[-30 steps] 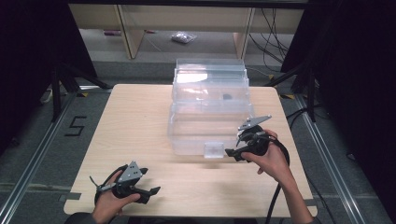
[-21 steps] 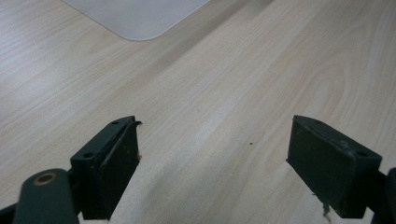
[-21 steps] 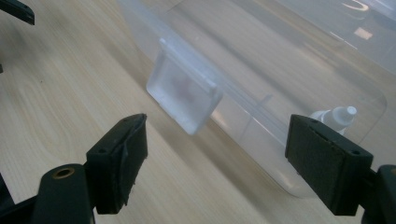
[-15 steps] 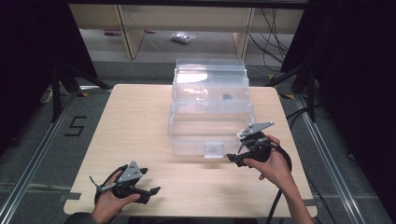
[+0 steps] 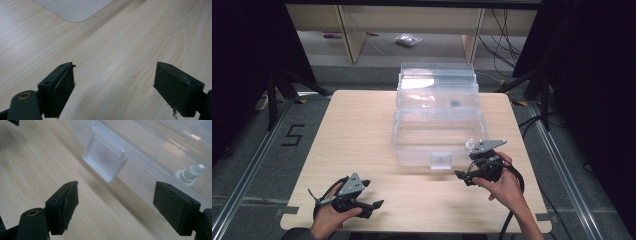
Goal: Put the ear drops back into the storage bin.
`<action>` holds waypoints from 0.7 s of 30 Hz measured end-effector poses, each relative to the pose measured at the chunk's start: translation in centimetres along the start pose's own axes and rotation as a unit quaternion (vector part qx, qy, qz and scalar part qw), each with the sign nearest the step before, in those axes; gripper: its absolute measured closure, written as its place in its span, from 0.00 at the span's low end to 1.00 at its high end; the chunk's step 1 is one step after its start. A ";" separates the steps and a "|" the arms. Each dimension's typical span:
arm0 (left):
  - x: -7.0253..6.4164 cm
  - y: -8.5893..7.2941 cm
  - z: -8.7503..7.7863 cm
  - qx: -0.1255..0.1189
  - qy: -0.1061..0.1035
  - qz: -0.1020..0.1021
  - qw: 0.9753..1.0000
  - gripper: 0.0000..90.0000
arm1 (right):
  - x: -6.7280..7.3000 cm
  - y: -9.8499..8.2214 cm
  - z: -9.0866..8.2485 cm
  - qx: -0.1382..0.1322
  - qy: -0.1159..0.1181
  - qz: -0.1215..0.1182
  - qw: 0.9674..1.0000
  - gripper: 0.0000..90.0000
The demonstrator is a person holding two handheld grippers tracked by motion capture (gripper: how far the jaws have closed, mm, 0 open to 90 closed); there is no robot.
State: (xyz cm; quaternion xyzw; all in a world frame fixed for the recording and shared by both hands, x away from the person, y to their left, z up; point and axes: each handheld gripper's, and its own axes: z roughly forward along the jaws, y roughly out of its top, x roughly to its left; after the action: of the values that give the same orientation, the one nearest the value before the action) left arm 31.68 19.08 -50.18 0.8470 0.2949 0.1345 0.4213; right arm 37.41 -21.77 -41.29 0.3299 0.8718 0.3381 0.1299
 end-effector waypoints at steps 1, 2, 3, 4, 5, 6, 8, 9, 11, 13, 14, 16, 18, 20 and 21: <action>0.0 0.0 0.0 0.000 0.002 0.001 1.000 0.18 | 0.1 -0.1 0.2 -0.006 -0.003 -0.001 1.000 0.23; 0.0 0.0 0.0 0.000 0.002 0.001 1.000 0.18 | 0.1 -0.2 0.1 -0.002 -0.002 0.002 1.000 0.23; 0.0 0.0 0.0 0.001 0.000 0.001 1.000 0.18 | 0.2 -0.3 0.3 -0.008 -0.003 0.002 1.000 0.23; 0.0 0.0 0.0 -0.001 0.000 -0.001 1.000 0.18 | 0.3 -0.4 0.2 -0.003 0.003 0.009 1.000 0.23; 0.0 0.0 0.0 0.002 -0.002 -0.001 1.000 0.18 | 0.3 -0.5 0.3 -0.007 -0.003 0.001 1.000 0.23; 0.0 0.0 -0.1 0.005 -0.004 -0.008 1.000 0.18 | 0.3 -0.6 0.3 -0.002 -0.002 0.000 1.000 0.23; 0.0 0.0 0.0 0.001 -0.002 0.000 1.000 0.18 | 0.5 -0.7 0.4 -0.001 -0.001 0.001 1.000 0.23; 0.0 0.0 0.0 0.002 -0.002 0.000 1.000 0.18 | 0.5 -0.9 0.6 -0.011 -0.005 0.004 1.000 0.23; 0.0 0.0 0.0 0.001 -0.002 0.000 1.000 0.18 | 0.6 -1.1 0.8 -0.013 -0.004 0.003 1.000 0.23; 0.0 0.0 -0.1 0.001 -0.002 0.000 1.000 0.18 | 0.7 -1.3 0.9 -0.011 -0.006 0.006 1.000 0.23; 0.0 0.0 -0.1 0.002 -0.002 -0.001 1.000 0.18 | 0.7 -1.5 1.2 -0.003 -0.002 0.007 1.000 0.23; 0.0 0.0 -0.1 0.001 -0.002 0.000 1.000 0.18 | 0.7 -1.8 1.3 -0.002 -0.001 0.004 1.000 0.23; 0.0 0.0 -0.1 0.002 -0.002 0.000 1.000 0.18 | 1.0 -2.0 1.4 0.003 0.001 0.012 1.000 0.23; 0.0 0.0 -0.1 0.001 -0.002 0.000 1.000 0.18 | 1.1 -2.3 1.7 -0.002 0.002 0.008 1.000 0.23; 0.0 0.0 -0.1 0.001 -0.002 0.000 1.000 0.18 | 1.1 -2.3 1.7 -0.002 0.002 0.008 1.000 0.23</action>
State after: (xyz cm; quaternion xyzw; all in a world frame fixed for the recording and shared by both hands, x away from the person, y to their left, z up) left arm 31.67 19.12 -50.11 0.8476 0.2943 0.1329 0.4210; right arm 36.25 -21.48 -44.04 0.3361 0.8687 0.3416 0.1255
